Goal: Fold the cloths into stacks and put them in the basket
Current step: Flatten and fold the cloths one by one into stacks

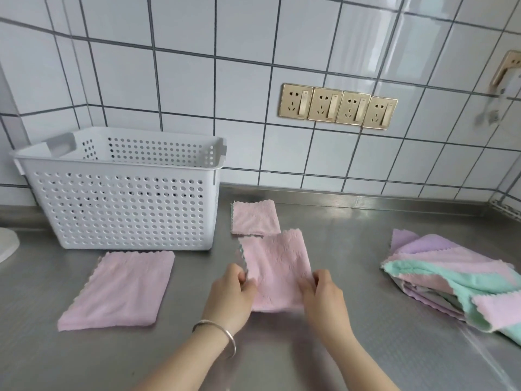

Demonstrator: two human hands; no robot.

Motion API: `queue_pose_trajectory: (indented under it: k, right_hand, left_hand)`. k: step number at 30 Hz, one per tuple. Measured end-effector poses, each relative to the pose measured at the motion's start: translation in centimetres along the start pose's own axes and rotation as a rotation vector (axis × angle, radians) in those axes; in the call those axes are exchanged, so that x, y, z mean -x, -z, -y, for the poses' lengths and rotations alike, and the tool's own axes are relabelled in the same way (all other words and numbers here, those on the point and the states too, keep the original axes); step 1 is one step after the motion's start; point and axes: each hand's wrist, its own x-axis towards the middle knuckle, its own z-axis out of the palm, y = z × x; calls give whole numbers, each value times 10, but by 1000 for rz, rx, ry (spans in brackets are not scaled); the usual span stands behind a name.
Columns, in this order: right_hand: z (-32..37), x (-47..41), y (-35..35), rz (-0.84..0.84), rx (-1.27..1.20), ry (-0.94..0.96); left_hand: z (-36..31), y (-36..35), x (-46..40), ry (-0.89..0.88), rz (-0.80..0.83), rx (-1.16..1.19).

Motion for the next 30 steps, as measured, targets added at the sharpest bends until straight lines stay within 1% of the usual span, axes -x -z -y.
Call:
queue_pose_trajectory:
  k: [2, 3, 6, 9, 12, 14, 17, 19, 25, 28, 30]
  right_hand:
    - [18, -30, -2, -22, -115, 48]
    - [27, -44, -3, -29, -164, 68]
    - [53, -96, -12, -28, -281, 112]
    - [68, -149, -32, -19, -376, 90]
    - [66, -186, -58, 14, -393, 18]
    - [57, -201, -74, 52, -347, -47]
    - [47, -213, -87, 79, -286, -140]
    - [44, -218, -93, 51, -285, -157]
    - [35, -221, -102, -32, -298, -118]
    - [33, -221, -106, -20, -137, -48]
    - [32, -221, -109, -43, 21, 47]
  left_hand:
    - [-8, -2, -35, 103, -60, 240]
    - [-12, -2, -53, 127, -105, 311]
    - [-28, -1, -113, 78, -262, 374]
    - [-42, -2, -162, 58, -396, 464]
    - [-37, -18, -195, 71, -471, 393]
    - [-21, -33, -213, 120, -461, 299]
    - [8, -52, -227, 279, -420, 256]
    - [21, -61, -229, 281, -435, 275]
    - [24, -66, -237, 258, -476, 240]
    - [25, -67, -234, 227, -453, 195]
    - [19, -66, -226, 152, -439, 74]
